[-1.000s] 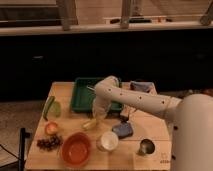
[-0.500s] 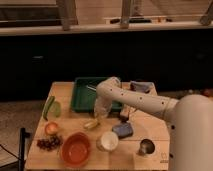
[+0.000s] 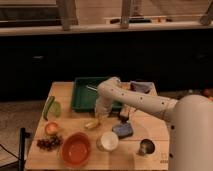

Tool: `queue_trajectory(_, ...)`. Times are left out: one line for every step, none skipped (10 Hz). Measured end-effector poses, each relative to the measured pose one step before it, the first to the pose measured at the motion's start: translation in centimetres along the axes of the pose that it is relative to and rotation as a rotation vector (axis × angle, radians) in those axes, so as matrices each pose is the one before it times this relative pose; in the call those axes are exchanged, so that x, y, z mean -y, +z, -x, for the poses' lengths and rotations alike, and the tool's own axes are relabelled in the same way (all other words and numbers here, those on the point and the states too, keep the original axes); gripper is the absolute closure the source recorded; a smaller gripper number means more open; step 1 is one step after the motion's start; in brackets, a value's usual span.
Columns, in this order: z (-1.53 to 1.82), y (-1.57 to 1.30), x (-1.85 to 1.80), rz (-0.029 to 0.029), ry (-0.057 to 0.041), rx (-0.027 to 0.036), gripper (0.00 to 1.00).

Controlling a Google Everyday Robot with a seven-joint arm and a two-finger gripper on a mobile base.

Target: Place banana in table surface

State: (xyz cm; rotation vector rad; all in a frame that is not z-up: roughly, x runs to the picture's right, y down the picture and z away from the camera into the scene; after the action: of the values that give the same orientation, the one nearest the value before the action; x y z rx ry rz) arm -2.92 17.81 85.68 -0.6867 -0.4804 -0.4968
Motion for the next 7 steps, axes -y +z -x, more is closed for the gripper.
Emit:
queue_trajectory(-0.005,-0.089,-0.051,0.00023,-0.00009,-0.00079,0.2)
queue_trajectory(-0.045,-0.081,-0.151,0.00396,0.00014,-0.00177,0.2)
queue_trajectory(-0.002,-0.121,-0.113,0.00064,0.00056,-0.00058,0.2)
queue_trajectory(-0.003,-0.101,0.012,-0.00148,-0.0007,-0.00198,0.2)
queue_trajectory(0.023,-0.094,-0.02,0.00007,-0.00081,-0.00142,0.2)
queue_trajectory(-0.032,-0.208,-0.047,0.0006,-0.00199,-0.00465,0.2)
queue_trajectory(0.006,-0.177,-0.06,0.00236,-0.00262,-0.00404,0.2)
